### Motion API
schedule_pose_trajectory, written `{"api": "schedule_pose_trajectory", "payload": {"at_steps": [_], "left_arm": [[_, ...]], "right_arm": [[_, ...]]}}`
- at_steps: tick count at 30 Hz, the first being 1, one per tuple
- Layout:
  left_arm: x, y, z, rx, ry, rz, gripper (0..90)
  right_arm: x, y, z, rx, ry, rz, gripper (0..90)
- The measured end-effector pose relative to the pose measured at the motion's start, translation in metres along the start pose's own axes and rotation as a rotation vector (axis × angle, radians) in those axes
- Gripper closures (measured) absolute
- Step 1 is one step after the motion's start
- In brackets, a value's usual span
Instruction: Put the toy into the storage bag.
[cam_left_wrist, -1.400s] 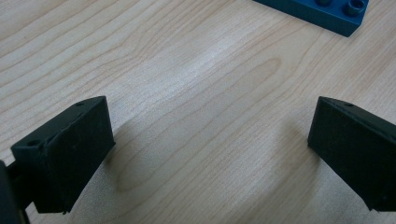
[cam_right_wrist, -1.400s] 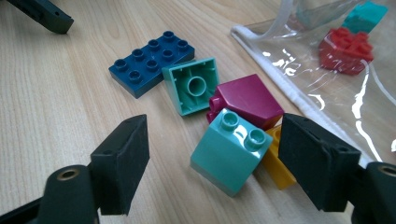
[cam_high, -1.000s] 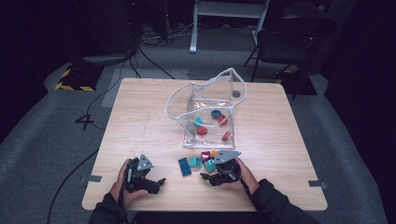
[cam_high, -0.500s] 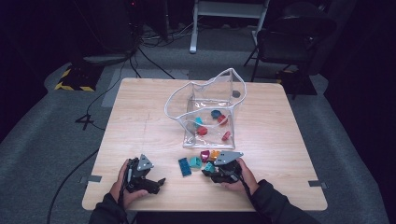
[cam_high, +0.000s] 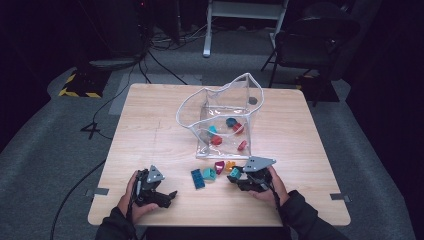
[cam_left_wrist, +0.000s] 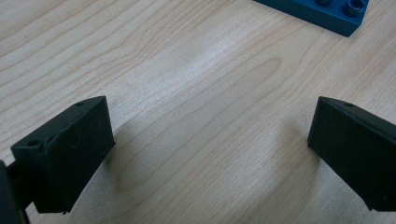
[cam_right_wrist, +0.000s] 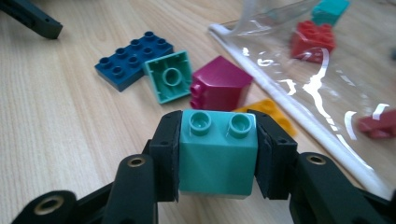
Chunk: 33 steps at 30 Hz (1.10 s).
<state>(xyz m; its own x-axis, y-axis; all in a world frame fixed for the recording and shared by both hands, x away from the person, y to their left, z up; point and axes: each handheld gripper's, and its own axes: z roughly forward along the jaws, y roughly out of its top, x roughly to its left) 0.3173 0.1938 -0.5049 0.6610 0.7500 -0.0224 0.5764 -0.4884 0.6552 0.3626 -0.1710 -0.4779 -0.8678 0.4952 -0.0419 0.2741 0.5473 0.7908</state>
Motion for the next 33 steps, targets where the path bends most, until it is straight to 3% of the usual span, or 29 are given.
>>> {"api": "schedule_pose_trajectory", "payload": {"at_steps": [14,33], "left_arm": [[0.000,0.000,0.000,0.000,-0.001,0.001,0.3],[0.000,0.000,0.000,0.000,-0.003,0.000,0.3]], "right_arm": [[-0.021,0.007,-0.040,-0.079,-0.074,0.035,58.2],[-0.032,0.025,-0.060,-0.124,-0.087,0.048,58.6]]}}
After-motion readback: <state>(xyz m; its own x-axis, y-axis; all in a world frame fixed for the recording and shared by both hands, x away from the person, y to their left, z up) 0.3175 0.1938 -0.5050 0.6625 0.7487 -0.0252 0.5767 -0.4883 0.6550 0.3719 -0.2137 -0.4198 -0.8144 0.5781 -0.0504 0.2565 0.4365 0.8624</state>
